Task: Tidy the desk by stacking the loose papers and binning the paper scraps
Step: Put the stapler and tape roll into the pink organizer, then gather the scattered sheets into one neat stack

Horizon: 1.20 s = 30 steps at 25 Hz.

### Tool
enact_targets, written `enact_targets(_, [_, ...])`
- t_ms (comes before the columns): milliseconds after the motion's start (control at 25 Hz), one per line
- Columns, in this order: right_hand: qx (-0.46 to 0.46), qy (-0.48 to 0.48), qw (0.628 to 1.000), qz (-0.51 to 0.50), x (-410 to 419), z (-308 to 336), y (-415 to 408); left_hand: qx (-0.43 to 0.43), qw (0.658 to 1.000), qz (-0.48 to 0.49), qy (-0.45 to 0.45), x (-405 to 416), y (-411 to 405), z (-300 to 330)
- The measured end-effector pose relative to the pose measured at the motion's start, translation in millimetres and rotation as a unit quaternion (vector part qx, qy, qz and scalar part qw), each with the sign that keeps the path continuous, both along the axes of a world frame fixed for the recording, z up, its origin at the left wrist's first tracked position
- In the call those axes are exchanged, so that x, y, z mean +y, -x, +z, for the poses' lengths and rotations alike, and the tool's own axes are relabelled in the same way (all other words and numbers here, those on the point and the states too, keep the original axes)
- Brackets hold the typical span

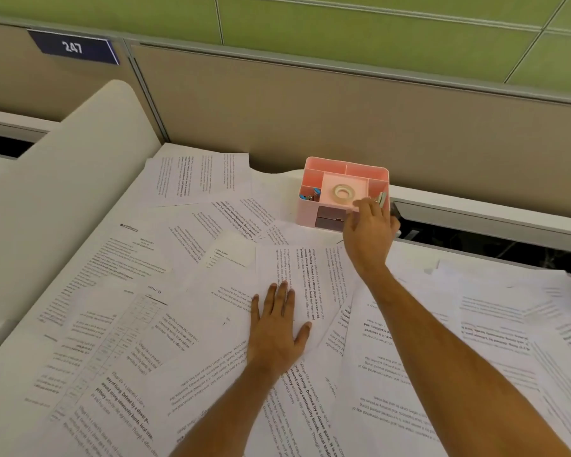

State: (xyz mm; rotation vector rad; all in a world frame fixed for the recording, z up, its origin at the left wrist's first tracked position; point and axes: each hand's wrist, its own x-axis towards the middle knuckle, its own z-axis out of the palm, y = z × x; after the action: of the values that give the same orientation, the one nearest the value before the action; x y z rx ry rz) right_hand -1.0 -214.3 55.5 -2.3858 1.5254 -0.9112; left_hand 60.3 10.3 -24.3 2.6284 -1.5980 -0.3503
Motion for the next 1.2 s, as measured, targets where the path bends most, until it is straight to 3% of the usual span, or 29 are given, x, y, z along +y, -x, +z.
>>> enact_targets(120, [-0.026,-0.004,1.0,-0.013,31,-12,31,-0.007,1.0,-0.004,-0.003,1,0,0])
enact_targets(600, [0.061,-0.094,0.984,-0.136,115,-49,215,0.031,0.999,-0.015,0.031,3,-7,0])
enact_targets(720, [0.05,-0.115,0.974,-0.188,130,-47,258,0.075,0.997,-0.01,0.006,-1,-11,8])
enact_targets(880, [0.04,-0.147,0.96,-0.236,144,-40,298,0.071,0.996,-0.017,-0.05,-5,-10,23])
enact_targets(1200, [0.003,-0.219,0.951,-0.219,158,-34,329,0.085,0.995,-0.055,0.007,-17,51,38])
